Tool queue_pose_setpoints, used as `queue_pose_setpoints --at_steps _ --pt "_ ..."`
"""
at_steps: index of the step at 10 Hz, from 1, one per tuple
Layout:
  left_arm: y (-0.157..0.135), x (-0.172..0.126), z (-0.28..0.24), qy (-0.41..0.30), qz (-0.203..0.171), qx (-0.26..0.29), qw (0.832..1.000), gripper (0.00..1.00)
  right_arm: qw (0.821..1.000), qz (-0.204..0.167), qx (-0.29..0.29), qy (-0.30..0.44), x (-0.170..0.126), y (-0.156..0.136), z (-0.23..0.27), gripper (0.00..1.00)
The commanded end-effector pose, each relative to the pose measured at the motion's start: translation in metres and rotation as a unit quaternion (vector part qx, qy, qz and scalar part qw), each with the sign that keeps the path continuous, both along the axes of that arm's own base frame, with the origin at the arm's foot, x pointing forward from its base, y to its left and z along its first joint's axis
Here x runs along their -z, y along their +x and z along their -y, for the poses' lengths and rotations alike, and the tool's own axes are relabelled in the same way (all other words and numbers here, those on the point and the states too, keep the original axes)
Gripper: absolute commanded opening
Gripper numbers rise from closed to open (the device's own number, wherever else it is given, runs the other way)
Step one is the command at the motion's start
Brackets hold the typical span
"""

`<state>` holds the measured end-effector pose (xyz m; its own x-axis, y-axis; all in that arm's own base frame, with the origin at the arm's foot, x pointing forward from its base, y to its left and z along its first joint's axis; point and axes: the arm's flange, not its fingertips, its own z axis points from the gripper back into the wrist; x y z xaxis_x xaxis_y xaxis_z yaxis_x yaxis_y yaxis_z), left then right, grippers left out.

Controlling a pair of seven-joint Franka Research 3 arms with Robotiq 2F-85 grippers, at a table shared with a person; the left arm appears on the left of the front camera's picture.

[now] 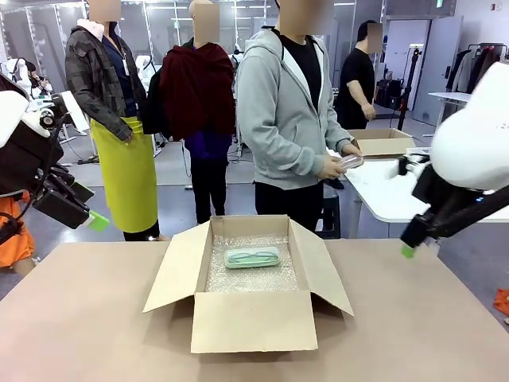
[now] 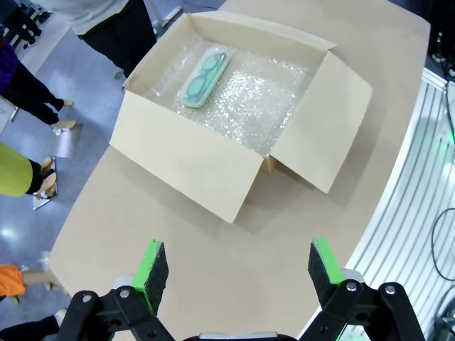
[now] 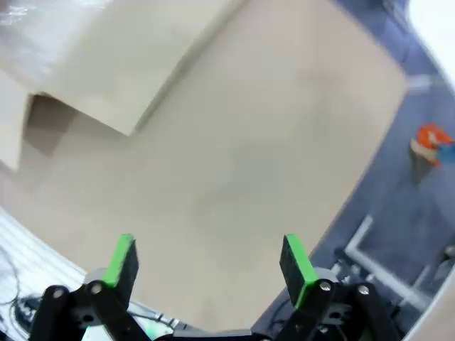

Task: Pack the glasses set securely to prepare it for shipping.
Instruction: Put the Glasses case from the right side of the table into the Package Box.

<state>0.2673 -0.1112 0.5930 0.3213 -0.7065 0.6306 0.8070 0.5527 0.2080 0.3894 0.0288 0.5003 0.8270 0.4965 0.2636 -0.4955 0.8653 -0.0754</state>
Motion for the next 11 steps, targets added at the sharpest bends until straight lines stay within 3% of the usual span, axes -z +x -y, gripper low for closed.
queue_pose_setpoints --at_steps 1,4,5,11 --pt "-0.001 0.0 -0.002 0.001 0.002 0.003 1.0 1.0 0.998 -0.02 0.063 0.009 0.0 0.005 0.013 1.0" --pt "-0.001 0.0 -0.002 0.001 0.002 0.003 1.0 1.0 0.997 0.01 0.054 0.05 0.004 0.006 0.013 1.0" --pt "-0.001 0.0 -0.002 0.001 0.002 0.003 1.0 1.0 0.998 -0.015 0.054 0.011 0.006 0.004 0.029 1.0" --pt "-0.001 0.0 -0.002 0.001 0.002 0.003 1.0 1.0 0.998 -0.015 0.054 0.011 0.006 0.004 0.029 1.0"
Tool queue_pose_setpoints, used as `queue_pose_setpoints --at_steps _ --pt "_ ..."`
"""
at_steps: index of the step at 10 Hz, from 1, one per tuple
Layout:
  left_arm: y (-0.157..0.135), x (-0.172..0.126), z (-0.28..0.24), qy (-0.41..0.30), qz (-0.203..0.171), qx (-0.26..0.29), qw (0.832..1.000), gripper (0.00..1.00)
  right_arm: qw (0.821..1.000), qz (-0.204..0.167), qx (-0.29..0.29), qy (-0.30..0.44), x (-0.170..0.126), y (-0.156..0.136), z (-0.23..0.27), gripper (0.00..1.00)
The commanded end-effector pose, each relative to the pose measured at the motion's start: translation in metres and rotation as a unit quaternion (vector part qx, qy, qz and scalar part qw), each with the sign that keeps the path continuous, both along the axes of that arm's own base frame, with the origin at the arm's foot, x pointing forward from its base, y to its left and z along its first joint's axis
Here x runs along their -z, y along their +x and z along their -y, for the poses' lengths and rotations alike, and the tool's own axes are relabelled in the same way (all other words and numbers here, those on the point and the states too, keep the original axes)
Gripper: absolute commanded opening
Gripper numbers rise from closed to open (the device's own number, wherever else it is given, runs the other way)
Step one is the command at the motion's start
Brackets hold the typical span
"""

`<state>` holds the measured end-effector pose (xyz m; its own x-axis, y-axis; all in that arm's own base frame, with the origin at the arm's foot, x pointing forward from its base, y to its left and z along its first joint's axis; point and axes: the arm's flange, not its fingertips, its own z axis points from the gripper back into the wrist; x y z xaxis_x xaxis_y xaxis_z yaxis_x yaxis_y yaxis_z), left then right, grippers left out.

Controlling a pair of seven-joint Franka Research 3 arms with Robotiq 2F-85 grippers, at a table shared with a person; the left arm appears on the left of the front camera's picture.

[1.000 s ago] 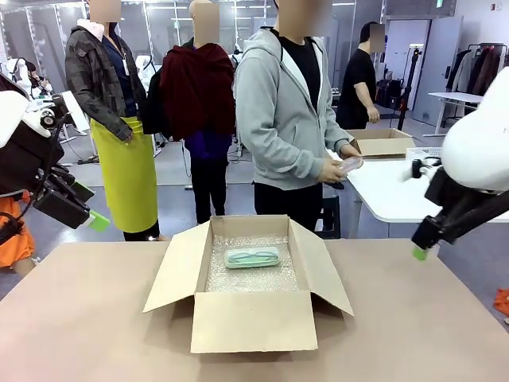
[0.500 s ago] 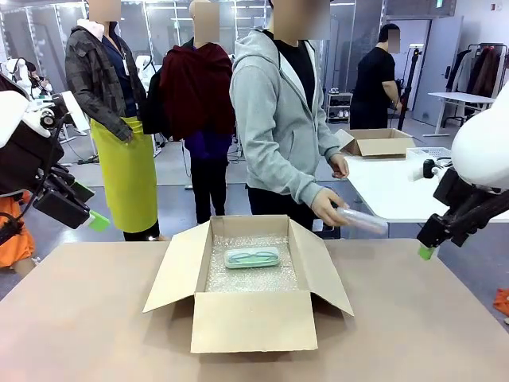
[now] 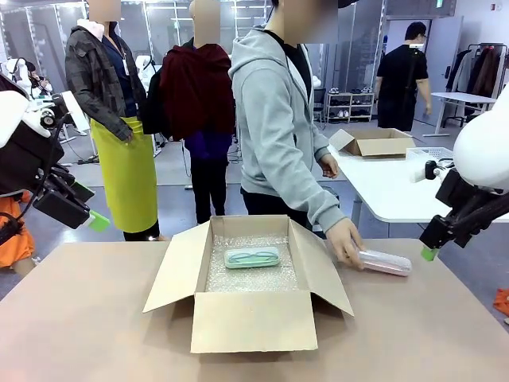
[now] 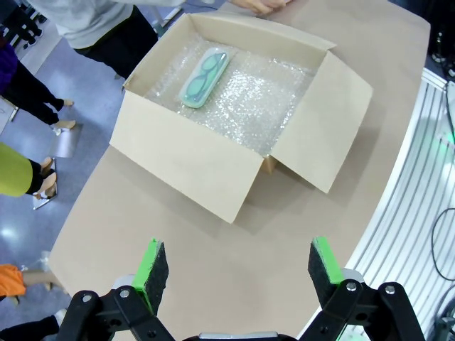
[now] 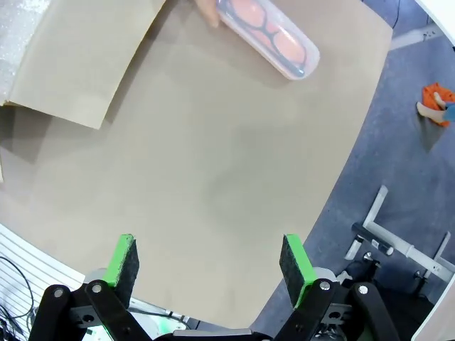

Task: Pack the glasses set securely to prepare it for shipping.
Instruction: Put the Glasses case from the right side of the table into the Package Box.

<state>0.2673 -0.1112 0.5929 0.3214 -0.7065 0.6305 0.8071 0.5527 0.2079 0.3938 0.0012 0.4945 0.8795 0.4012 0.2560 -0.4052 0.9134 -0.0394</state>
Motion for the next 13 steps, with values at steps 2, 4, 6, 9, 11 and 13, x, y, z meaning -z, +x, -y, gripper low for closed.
queue_pose_setpoints --at_steps 2,4,6,9,11,13 --pt "-0.001 0.0 -0.002 0.001 0.002 0.003 1.0 1.0 1.0 -0.004 -0.015 -0.014 -0.003 0.004 0.003 1.0" --pt "-0.001 0.0 -0.002 0.001 0.002 0.003 1.0 1.0 0.995 -0.013 -0.089 -0.053 -0.01 0.018 0.009 1.0" --pt "-0.001 0.0 -0.002 0.001 0.002 0.003 1.0 1.0 0.964 -0.025 -0.252 -0.078 -0.016 0.044 0.014 1.0" --pt "-0.001 0.0 -0.002 0.001 0.002 0.003 1.0 1.0 0.86 -0.004 -0.496 -0.121 -0.01 0.056 0.015 1.0" --pt "-0.001 0.0 -0.002 0.001 0.002 0.003 1.0 1.0 0.866 0.008 -0.487 -0.112 -0.006 0.072 0.008 1.0" --pt "-0.001 0.0 -0.002 0.001 0.002 0.003 1.0 1.0 0.877 0.01 -0.468 -0.106 0.009 0.1 -0.007 1.0"
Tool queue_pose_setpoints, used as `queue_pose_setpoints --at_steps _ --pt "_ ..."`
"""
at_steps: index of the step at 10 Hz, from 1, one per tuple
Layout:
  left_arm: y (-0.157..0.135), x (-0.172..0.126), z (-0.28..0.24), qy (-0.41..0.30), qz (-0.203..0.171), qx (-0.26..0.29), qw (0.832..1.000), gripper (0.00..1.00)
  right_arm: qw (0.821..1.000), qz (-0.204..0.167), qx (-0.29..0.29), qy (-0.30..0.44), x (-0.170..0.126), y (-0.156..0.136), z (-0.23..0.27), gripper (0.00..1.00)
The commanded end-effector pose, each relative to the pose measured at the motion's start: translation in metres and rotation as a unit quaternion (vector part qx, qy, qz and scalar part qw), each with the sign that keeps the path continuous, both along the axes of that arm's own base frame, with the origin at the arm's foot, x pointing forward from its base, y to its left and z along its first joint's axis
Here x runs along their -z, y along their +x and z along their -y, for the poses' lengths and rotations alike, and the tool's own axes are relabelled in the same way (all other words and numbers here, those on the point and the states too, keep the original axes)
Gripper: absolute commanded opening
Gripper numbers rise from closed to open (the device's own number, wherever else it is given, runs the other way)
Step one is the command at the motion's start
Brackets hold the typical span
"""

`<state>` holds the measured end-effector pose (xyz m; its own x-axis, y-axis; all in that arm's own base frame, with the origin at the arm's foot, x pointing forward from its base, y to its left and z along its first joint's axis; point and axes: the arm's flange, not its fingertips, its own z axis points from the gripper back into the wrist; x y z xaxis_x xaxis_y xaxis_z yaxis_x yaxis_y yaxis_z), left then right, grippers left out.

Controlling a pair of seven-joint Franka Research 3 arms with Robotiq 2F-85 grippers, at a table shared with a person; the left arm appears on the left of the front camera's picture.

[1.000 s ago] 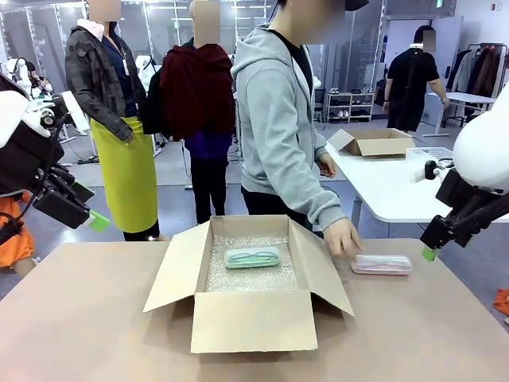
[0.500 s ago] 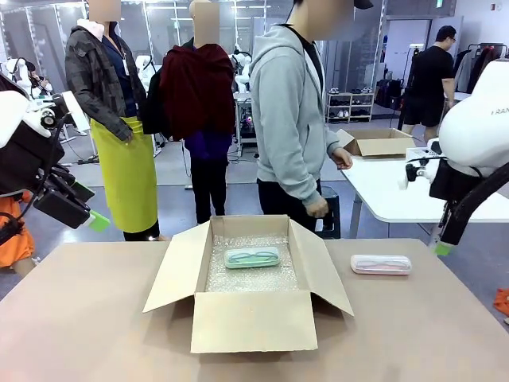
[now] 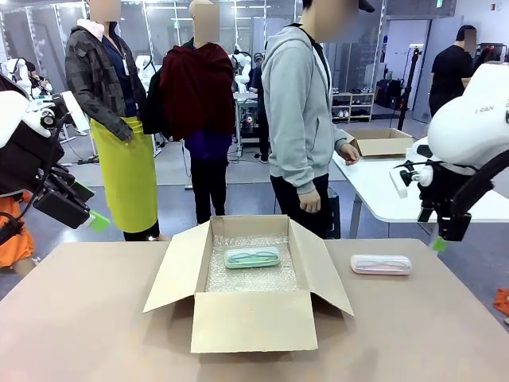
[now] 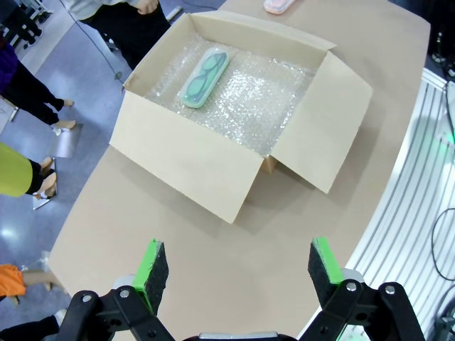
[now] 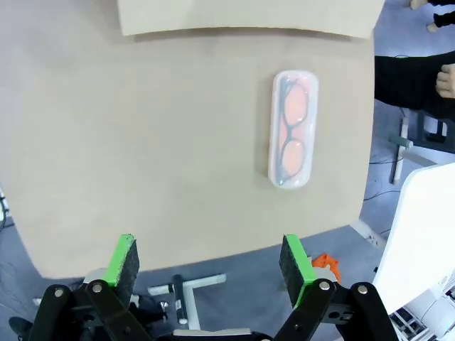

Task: Pack the glasses set securely to prepare it for shipping.
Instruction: Put the Glasses case from the right side of the table into the Package Box.

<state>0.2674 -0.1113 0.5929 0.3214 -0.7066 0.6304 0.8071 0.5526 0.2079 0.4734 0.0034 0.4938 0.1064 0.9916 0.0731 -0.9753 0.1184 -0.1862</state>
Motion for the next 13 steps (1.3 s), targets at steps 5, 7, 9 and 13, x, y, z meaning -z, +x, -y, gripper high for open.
queue_pose_setpoints --at_steps 5,7,9,13 --pt "-0.001 0.0 -0.002 0.001 0.002 0.003 1.0 1.0 0.999 -0.042 0.003 0.024 0.059 0.088 -0.02 1.0" --pt "-0.001 0.0 -0.002 0.001 0.002 0.003 1.0 1.0 0.998 -0.059 0.003 0.02 0.079 0.11 -0.019 1.0" --pt "-0.001 0.0 -0.002 0.001 0.002 0.003 1.0 1.0 0.997 -0.074 0.007 0.01 0.097 0.137 -0.023 1.0" --pt "-0.001 0.0 -0.002 0.001 0.002 0.003 1.0 1.0 0.994 -0.107 0.014 0.004 0.125 0.165 -0.029 1.0"
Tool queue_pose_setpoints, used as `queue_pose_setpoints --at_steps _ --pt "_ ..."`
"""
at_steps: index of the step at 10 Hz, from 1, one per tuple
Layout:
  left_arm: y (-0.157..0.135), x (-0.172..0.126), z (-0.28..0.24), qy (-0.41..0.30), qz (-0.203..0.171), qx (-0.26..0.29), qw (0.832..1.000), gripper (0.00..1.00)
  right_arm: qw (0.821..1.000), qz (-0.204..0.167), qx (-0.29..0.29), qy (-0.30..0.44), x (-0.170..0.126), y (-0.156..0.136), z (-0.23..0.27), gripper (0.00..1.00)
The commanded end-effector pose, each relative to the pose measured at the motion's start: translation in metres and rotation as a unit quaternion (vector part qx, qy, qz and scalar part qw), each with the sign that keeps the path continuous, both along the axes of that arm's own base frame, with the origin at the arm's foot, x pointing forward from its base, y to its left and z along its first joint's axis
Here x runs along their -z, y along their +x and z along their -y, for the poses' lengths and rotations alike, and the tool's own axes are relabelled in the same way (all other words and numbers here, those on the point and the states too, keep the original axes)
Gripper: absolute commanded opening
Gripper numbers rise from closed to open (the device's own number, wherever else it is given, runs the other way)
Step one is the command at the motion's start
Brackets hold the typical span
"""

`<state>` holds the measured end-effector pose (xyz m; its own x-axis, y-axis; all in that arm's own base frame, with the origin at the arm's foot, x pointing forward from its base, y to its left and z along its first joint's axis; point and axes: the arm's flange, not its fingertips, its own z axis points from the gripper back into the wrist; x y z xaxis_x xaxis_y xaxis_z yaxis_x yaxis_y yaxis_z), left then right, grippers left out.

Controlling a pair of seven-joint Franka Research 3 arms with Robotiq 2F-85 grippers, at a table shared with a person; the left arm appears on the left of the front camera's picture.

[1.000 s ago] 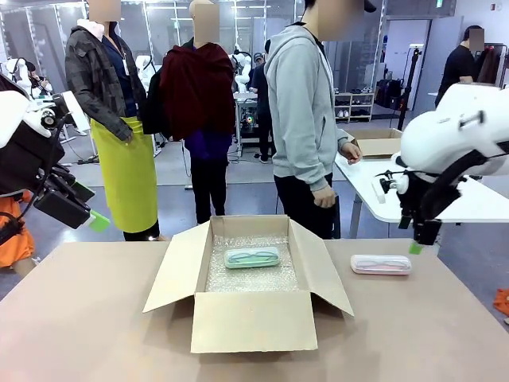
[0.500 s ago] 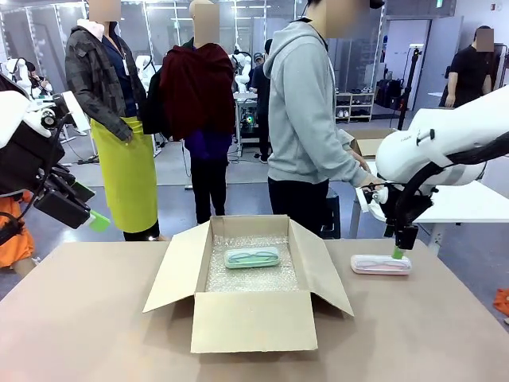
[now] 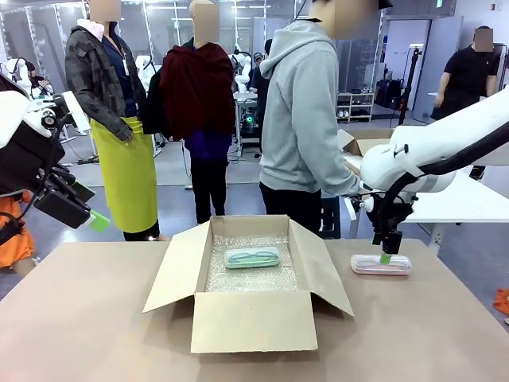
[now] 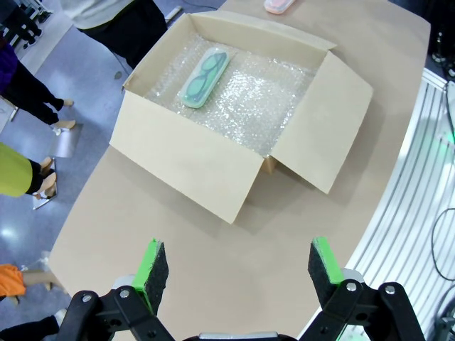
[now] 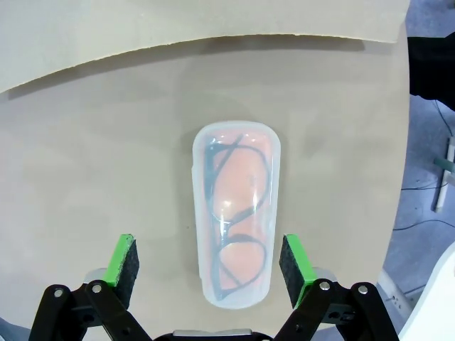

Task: Pack the glasses set securely to prepare it for shipping.
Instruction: Put the Glasses case from the right side of the table into the Package Box.

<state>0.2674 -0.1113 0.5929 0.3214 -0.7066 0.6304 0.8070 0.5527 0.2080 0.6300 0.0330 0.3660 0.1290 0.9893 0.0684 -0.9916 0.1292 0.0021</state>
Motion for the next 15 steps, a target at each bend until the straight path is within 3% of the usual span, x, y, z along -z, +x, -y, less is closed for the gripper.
queue_pose_setpoints --at_steps 1,5,13,14,15 --pt "-0.001 0.0 -0.002 0.001 0.002 0.003 1.0 1.0 1.0 -0.018 0.011 -0.006 0.004 0.013 0.002 1.0" --pt "-0.001 0.0 -0.002 0.001 0.002 0.003 1.0 1.0 0.998 0.0 0.05 -0.025 0.028 0.025 0.006 1.0" --pt "-0.001 0.0 -0.002 0.001 0.002 0.003 1.0 1.0 0.999 -0.02 0.026 -0.014 0.064 0.025 0.006 1.0" --pt "-0.001 0.0 -0.002 0.001 0.002 0.003 1.0 1.0 0.999 -0.022 0.026 -0.014 0.068 0.024 0.007 0.97" --pt "-0.001 0.0 -0.002 0.001 0.002 0.003 1.0 1.0 0.999 -0.02 0.026 -0.013 0.067 0.024 0.01 0.87"
